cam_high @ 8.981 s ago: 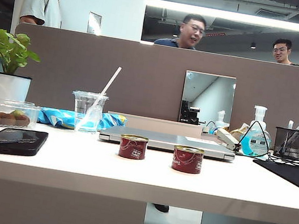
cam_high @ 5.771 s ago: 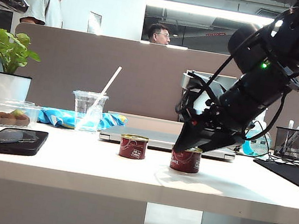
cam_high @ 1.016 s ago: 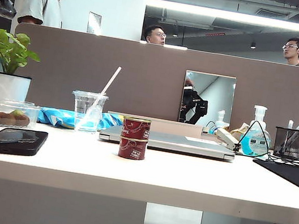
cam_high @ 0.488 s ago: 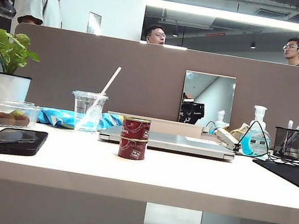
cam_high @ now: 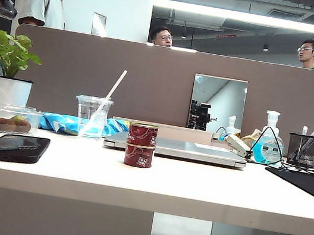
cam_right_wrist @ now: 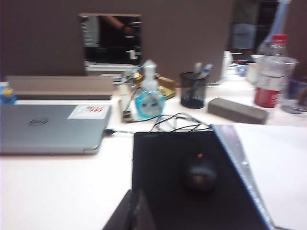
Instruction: Stack a can of tomatoes on the right onto the can of tomatoes on the left.
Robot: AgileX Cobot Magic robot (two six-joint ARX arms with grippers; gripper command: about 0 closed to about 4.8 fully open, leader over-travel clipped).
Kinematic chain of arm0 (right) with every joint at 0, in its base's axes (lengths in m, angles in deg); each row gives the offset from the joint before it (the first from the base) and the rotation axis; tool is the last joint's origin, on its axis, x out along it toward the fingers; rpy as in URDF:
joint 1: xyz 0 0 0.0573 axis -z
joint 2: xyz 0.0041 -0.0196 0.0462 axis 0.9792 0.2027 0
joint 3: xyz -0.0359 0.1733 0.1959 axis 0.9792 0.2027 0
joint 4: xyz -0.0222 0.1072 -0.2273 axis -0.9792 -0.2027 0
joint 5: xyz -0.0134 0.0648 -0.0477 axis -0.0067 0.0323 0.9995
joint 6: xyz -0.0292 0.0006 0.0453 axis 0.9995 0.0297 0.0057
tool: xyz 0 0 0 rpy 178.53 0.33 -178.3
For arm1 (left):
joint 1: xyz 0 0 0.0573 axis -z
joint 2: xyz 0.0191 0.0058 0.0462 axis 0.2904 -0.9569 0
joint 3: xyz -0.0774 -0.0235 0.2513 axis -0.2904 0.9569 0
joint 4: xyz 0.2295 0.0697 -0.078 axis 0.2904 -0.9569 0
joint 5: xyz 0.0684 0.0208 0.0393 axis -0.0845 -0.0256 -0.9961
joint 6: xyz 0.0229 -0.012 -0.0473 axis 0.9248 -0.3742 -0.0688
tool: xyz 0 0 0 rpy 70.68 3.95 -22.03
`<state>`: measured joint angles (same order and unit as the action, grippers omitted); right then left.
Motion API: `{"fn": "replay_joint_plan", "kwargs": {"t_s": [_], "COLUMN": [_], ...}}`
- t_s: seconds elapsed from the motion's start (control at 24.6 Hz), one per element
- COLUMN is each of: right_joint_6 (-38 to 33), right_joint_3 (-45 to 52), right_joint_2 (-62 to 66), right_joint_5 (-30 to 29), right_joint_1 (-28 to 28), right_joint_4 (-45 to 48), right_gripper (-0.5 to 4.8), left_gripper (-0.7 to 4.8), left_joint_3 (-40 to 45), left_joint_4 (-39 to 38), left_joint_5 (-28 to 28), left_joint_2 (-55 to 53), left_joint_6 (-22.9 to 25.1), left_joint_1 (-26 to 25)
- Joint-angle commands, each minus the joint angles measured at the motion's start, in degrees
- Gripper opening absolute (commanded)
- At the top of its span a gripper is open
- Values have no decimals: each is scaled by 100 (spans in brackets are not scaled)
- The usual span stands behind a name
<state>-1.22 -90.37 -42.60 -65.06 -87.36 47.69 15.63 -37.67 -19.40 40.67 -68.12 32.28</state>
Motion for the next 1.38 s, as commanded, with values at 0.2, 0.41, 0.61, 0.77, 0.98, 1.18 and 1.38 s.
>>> {"fn": "replay_joint_plan", "kwargs": {"t_s": [0.2, 0.41, 0.61, 0.77, 0.98, 1.18, 1.38], "right_joint_6": [-63, -85, -101, -101, -101, -101, -101], "right_joint_3": [741, 874, 874, 874, 874, 874, 874], "right_joint_2": [-455, -479, -476, -479, -476, -476, -476], "right_joint_5": [-501, -608, -595, -599, -614, -605, -605], "right_joint_1": [356, 374, 369, 367, 363, 367, 367], "right_joint_4": [28, -417, -741, -741, -815, -824, -824], "right_gripper": [-1, -1, -1, -1, -1, -1, -1], "left_gripper": [-4, -4, -4, -4, -4, -4, -4], "left_joint_3": [-17, -17, -17, -17, -17, -17, 17], "left_joint_4": [74, 72, 74, 72, 72, 72, 74], "left_joint_5": [7, 9, 7, 7, 9, 7, -24], "left_joint_2": [7, 7, 9, 9, 9, 9, 118], "left_joint_6": [-2, -2, -2, -2, -2, -2, -4], "left_joint_1": [4, 4, 4, 4, 4, 4, -4]}}
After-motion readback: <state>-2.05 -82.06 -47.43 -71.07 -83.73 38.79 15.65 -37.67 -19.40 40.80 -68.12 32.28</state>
